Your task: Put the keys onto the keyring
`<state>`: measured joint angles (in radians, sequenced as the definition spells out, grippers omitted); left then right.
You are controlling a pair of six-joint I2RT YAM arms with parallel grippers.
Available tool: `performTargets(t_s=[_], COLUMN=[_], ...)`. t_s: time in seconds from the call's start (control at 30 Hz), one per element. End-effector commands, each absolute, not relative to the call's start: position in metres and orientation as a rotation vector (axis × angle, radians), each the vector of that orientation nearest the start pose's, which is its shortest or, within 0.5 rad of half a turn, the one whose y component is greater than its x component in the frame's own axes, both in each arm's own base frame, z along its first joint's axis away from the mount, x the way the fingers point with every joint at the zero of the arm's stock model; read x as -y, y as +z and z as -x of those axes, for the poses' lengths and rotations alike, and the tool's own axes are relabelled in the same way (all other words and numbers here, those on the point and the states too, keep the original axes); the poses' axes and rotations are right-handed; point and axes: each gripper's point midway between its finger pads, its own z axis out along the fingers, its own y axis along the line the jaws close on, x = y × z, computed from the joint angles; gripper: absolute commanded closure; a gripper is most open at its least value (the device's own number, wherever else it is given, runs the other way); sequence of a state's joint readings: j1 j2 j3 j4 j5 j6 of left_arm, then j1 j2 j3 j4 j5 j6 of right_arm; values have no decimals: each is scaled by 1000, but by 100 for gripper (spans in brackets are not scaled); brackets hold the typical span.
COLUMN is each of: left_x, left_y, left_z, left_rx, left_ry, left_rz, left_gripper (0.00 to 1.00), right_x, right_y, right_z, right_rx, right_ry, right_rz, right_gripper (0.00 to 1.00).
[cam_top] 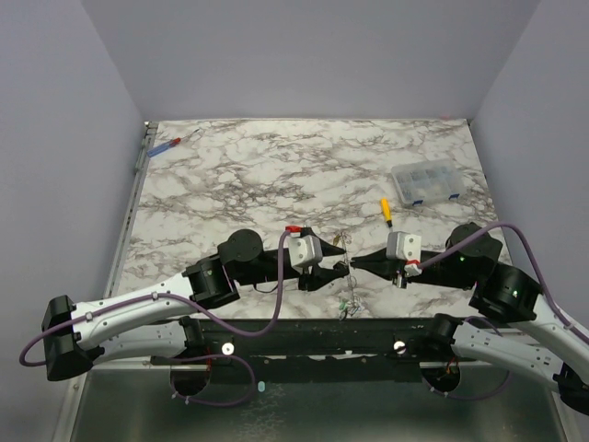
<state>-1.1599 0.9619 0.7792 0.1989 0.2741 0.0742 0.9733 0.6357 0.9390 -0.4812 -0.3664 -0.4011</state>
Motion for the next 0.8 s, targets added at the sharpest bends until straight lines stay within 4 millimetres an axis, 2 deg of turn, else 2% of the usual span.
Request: performTargets(t_s=[0.0,0.17,0.47,0.77], left_x=[352,350,331,328], left_y=[319,318,337,334], left_z=[-95,-93,-96,-95], left_rx=[-1143,-1146,-1145,-1166], left_ry=[-1119,-1128,-1068,-1068], left_rz=[-1130,-1129,-1098,-1102], left_gripper=[52,54,57,60], right_x=[-247,-251,-247,-249], right_y=[346,346,330,332], right_z=[-96,-95,-107,-108], right_rx=[-1088,-1085,-1164,-1165], right_ry=[817,835,750,750], right_rz=[1285,1288,1320,1330], right_gripper=[99,99,99,99])
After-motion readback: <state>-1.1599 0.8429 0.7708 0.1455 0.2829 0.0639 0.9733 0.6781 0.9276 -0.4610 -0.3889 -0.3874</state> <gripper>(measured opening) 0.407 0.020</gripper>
